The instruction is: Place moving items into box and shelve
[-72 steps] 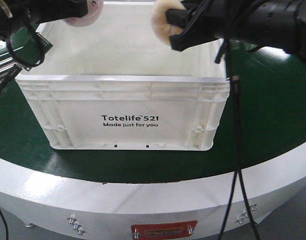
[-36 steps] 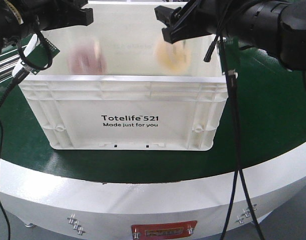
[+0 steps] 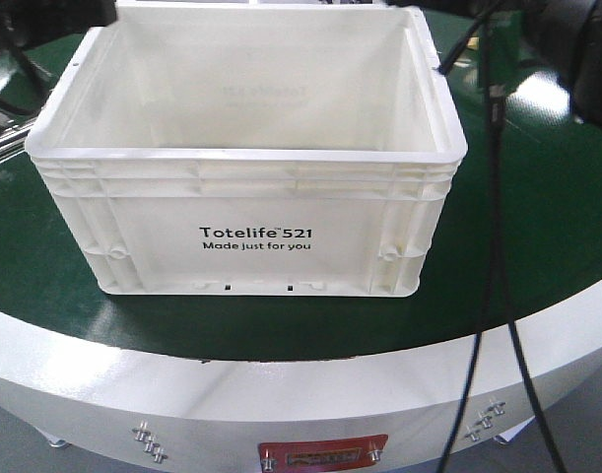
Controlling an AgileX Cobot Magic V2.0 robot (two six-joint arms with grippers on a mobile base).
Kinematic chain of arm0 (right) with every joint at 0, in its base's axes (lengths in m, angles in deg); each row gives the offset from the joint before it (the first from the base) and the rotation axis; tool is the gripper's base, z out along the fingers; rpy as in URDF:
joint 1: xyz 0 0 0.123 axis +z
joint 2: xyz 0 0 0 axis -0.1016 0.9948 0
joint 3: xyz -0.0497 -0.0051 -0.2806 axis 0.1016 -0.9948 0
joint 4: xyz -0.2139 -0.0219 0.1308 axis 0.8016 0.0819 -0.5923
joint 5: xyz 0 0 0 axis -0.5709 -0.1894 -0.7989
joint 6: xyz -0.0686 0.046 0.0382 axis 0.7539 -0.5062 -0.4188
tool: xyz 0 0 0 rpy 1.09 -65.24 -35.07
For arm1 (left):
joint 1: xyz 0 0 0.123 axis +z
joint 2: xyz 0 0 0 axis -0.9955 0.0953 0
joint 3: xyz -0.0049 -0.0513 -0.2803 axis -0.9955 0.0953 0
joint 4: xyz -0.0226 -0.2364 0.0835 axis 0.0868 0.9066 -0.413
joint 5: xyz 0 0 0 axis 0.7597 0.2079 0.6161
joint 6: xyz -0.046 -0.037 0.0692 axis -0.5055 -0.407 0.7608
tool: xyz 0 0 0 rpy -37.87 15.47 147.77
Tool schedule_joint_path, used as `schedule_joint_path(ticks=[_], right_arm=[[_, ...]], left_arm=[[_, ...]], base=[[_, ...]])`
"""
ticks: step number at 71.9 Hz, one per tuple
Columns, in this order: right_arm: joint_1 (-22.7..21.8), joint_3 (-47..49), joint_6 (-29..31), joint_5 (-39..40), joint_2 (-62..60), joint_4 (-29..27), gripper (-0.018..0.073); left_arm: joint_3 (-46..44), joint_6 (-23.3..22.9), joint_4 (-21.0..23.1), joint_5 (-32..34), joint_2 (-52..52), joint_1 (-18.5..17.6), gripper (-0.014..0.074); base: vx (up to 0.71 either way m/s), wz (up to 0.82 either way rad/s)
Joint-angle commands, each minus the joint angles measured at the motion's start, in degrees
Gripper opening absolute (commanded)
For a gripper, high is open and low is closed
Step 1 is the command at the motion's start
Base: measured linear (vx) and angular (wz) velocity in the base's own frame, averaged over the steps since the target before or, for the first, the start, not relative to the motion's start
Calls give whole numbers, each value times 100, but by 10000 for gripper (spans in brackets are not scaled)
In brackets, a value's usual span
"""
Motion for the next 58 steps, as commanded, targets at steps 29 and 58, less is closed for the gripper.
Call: schedule_joint_path(ticks=[29,58], right_arm=[[-29,189,856,181,-326,71,578],[-29,189,850,148,-321,95,578]], left_arm=[[-179,8,3,-5,-231,190,503],[-179,8,3,-42,-209,190,503]], base=[[0,0],[0,0]])
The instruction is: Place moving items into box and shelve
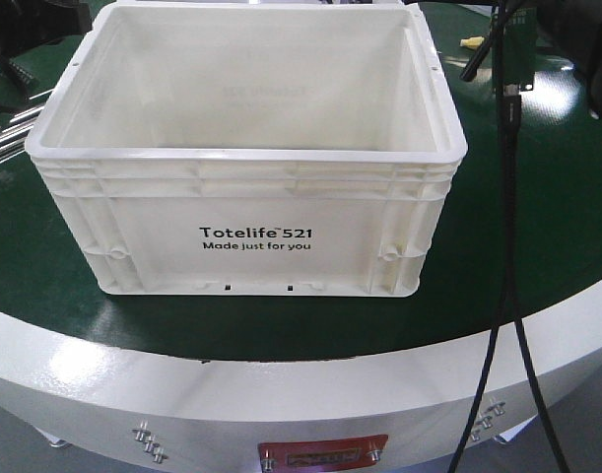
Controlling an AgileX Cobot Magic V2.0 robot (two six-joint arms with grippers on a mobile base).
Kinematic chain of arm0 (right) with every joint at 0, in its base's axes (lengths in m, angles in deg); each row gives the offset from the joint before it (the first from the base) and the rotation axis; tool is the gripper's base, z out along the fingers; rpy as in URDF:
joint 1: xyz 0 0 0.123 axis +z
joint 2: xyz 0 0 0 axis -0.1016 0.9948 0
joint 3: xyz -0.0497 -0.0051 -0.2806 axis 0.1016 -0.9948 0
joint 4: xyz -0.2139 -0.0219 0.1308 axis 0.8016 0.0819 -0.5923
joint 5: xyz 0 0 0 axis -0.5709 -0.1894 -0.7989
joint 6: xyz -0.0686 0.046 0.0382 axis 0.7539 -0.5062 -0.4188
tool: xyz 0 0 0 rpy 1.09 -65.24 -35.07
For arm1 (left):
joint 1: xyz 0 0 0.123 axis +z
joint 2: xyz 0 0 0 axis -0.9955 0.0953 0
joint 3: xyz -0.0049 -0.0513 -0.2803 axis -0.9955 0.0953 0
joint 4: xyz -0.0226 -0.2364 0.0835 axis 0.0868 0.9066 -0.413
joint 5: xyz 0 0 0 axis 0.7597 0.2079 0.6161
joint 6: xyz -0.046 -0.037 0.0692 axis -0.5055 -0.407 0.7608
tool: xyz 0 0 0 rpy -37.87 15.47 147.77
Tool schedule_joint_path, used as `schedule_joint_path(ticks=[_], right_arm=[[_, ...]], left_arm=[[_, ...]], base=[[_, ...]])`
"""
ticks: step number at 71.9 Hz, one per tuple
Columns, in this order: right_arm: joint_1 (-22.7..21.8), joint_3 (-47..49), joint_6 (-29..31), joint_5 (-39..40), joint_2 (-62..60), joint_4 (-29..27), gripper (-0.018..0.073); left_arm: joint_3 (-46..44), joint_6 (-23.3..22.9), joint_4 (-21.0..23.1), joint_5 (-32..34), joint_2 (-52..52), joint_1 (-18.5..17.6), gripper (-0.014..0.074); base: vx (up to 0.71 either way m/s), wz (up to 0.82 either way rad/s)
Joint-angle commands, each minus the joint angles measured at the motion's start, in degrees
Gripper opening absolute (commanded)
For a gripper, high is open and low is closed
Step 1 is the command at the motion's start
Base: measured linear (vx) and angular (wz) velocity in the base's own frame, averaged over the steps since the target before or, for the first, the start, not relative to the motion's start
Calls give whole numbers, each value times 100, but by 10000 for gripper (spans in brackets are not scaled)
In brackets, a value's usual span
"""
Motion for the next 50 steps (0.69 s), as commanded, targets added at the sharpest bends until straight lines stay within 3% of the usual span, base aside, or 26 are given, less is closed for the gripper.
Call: schedule_joint_path(ticks=[1,5,9,15,22,28,31,38,50], right_arm=[[-23,189,51,51,-212,175,578],[-23,189,-79,57,-212,414,578],[-23,189,-636,-19,-212,1162,578],[-23,189,-2492,-388,-212,2848,578],[-28,189,-5152,-653,-199,4901,578],[-22,189,-7022,-823,-175,6233,578],[-22,189,-7632,-858,-158,6847,578],[-22,189,-8337,-844,-98,7548,578],[-95,189,-8390,-820,-65,7474,578]], left_arm=[[-179,-2,8,407,-202,-2,503],[-179,-2,8,407,-202,-2,503],[-179,-2,8,407,-202,-2,502],[-179,-2,8,407,-202,-2,502],[-179,-2,8,407,-202,-2,502],[-179,-2,8,407,-202,-2,502],[-179,-2,8,407,-202,-2,502],[-179,-2,8,407,-202,-2,502],[-179,-2,8,407,-202,-2,502]], base=[[0,0],[0,0],[0,0],[0,0],[0,0],[0,0],[0,0],[0,0],[0,0]])
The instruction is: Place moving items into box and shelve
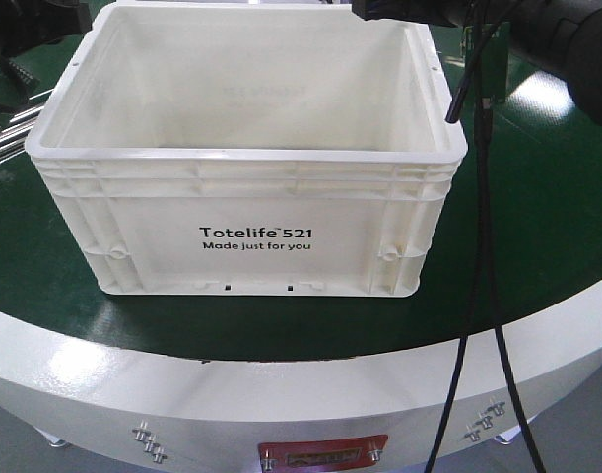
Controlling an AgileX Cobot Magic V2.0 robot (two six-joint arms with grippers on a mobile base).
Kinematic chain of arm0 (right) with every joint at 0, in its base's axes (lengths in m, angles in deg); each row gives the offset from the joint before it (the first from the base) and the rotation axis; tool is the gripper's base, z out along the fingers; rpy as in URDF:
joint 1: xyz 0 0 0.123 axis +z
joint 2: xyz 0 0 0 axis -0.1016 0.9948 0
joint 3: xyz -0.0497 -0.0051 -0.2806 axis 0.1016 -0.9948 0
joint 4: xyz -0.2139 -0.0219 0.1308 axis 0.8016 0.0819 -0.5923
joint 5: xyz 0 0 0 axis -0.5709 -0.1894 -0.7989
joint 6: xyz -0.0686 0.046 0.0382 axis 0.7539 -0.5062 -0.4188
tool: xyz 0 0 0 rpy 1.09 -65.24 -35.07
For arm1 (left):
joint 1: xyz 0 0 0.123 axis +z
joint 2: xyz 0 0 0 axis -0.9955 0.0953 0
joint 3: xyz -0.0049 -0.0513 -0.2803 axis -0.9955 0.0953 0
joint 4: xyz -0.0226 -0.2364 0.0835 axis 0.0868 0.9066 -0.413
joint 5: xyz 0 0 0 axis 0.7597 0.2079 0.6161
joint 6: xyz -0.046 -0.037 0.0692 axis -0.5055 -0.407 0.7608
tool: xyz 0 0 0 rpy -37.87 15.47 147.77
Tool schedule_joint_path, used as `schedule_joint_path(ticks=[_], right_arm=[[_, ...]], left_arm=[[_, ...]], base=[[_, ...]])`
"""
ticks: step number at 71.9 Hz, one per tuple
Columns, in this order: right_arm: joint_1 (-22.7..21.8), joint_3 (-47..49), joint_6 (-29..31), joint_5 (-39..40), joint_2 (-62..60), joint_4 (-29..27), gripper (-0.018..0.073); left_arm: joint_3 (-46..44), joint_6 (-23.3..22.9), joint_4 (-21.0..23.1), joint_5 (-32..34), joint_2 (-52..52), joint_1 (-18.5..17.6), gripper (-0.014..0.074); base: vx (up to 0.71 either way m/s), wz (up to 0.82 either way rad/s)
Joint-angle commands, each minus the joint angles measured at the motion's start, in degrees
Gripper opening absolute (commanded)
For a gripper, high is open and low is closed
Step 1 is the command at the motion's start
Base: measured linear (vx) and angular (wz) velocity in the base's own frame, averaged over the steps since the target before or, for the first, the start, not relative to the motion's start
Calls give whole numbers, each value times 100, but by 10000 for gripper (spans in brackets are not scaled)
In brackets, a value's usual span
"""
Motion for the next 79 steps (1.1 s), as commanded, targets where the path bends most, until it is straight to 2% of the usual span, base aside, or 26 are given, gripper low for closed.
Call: schedule_joint_path(ticks=[1,12,27,35,61,79], right_arm=[[-105,189,-76,487,-188,-13,578],[-485,189,-76,460,-173,-338,578],[-862,189,292,453,-124,-200,578],[-862,189,598,458,-124,-200,578],[-862,189,881,454,-124,-205,575],[-862,189,881,460,-124,-205,561]], left_arm=[[-179,-2,8,407,-202,-2,502],[-179,-2,8,407,-202,-2,502],[-179,-2,8,407,-202,-2,502],[-179,-2,8,407,-202,-2,502],[-179,-2,8,405,-202,-8,502],[-179,-8,8,-458,-98,-8,502]], base=[[0,0],[0,0],[0,0],[0,0],[0,0],[0,0]])
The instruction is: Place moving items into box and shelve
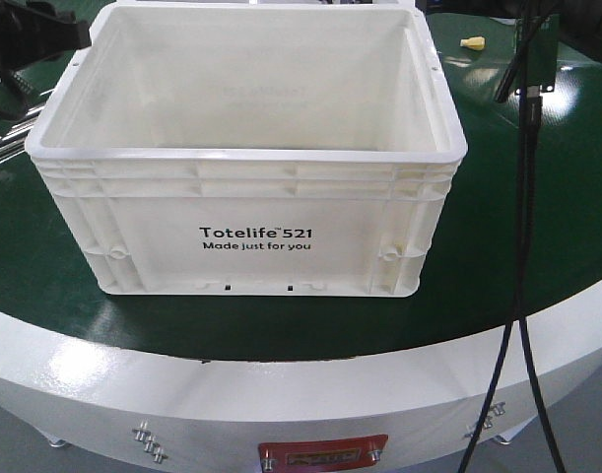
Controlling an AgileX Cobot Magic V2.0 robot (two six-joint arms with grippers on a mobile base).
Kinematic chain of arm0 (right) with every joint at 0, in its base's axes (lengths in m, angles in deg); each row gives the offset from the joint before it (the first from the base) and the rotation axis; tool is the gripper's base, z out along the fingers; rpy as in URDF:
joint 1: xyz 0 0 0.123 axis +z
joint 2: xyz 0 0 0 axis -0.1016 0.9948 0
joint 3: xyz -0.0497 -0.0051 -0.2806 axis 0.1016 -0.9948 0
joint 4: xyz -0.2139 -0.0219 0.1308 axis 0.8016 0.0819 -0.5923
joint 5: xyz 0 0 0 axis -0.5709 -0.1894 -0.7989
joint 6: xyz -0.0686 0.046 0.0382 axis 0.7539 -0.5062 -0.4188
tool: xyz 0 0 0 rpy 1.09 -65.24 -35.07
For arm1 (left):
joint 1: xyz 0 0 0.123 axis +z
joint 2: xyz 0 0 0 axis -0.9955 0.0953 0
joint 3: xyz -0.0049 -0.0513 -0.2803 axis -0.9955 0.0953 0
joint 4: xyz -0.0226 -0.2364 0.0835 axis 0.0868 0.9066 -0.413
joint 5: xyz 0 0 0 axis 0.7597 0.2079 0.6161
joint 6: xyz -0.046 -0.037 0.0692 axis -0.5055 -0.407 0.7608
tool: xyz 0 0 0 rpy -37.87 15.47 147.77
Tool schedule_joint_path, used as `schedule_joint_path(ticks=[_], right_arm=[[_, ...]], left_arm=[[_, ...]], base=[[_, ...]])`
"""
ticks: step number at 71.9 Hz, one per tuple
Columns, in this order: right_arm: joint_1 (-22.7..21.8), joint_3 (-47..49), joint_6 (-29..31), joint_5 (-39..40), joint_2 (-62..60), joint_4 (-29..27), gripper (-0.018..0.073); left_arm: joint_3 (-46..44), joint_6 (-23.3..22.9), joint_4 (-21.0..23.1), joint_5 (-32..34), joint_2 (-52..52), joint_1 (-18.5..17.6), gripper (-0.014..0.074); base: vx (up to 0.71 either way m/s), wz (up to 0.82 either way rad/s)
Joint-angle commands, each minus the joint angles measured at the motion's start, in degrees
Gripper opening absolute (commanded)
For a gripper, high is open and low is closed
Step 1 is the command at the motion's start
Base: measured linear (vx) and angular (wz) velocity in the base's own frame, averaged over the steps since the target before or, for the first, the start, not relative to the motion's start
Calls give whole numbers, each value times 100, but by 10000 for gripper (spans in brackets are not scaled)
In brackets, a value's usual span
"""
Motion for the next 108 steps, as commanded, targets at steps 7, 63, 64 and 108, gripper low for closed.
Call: schedule_joint_path(ticks=[7,63,64,108], right_arm=[[-32,189,55,478,-201,51,551],[-32,2239,-675,-2315,372,83,520],[-32,2395,-752,-2425,423,148,519],[-32,4068,-1967,-5504,1900,1177,505]], left_arm=[[-179,-8,3,220,42,-8,502],[-2206,259,153,-993,375,-12,494],[-2331,321,183,-1133,440,-12,490],[-3576,1199,1238,-4154,2107,-12,432]], base=[[0,0],[0,0],[0,0],[0,0]])
